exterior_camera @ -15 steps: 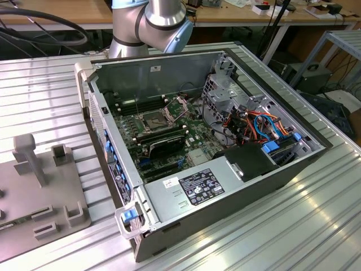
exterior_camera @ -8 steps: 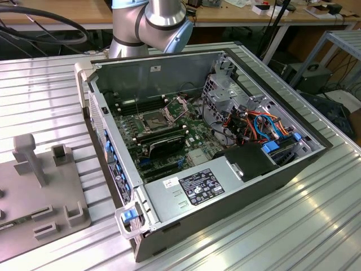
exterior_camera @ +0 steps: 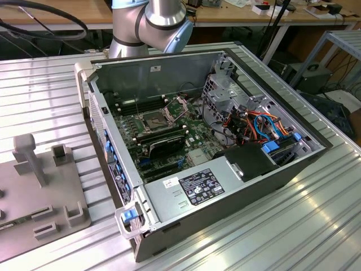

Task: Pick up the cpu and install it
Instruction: 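Pick up the cpu and move it towards the insertion slot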

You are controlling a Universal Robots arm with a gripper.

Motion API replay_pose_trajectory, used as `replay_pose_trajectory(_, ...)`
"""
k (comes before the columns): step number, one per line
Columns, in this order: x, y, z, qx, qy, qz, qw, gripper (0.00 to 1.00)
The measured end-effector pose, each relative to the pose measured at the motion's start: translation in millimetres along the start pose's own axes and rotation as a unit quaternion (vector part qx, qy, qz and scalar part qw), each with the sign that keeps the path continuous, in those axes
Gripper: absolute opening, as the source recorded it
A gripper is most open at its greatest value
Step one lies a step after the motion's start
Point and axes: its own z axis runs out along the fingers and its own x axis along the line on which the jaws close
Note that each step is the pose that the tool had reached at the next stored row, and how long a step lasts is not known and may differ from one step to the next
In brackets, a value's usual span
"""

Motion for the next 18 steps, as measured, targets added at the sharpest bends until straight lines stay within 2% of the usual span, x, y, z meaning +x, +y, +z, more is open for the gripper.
replay_pose_trajectory(13,-0.2,-0.2,-15.2,0.0000,0.0000,0.000,1.00000,0.55)
replay_pose_trajectory(18,-0.2,-0.2,-17.2,-0.0001,-0.0001,0.000,1.00000,0.55)
